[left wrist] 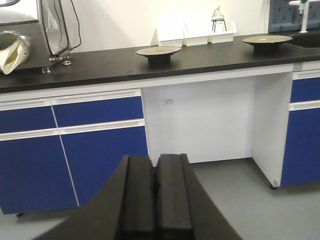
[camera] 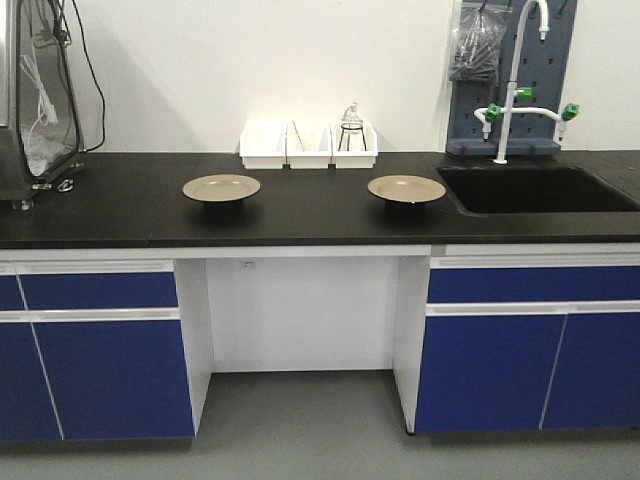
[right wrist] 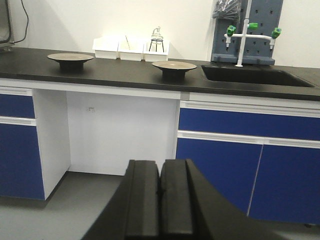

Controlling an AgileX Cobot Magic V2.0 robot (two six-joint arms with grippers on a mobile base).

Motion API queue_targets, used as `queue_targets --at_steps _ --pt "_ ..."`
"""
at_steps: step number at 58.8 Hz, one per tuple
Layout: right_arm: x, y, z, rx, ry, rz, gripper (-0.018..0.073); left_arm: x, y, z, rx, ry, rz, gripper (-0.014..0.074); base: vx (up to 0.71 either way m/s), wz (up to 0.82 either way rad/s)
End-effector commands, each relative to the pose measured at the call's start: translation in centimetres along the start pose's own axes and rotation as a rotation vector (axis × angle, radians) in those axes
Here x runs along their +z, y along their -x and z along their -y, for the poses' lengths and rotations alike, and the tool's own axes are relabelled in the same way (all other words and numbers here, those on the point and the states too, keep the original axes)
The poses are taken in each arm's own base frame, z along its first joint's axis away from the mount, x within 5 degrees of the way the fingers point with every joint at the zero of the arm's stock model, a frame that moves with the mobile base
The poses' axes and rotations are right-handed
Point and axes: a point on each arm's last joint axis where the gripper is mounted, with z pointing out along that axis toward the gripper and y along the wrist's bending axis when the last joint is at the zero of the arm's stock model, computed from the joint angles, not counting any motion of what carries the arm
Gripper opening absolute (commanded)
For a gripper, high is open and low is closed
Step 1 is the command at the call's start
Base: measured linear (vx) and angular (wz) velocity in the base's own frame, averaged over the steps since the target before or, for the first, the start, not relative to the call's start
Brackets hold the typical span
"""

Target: Arrange circular plates on left workspace

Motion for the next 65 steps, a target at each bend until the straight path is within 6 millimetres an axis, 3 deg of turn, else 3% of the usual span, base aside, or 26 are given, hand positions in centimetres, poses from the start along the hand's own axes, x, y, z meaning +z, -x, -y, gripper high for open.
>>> queue_targets --at_steps 1,65 --pt "-0.09 0.54 0.05 -0.003 -0.007 0.081 0.0 -0.06 0.39 -0.11 -0.017 0.014 0.081 0.0002 0.43 0.04" --pt "-0.09 0.54 0.05 -0.003 -0.007 0.081 0.0 -0.06 0.39 -0.11 -0.017 0.014 0.081 0.0002 0.47 0.0"
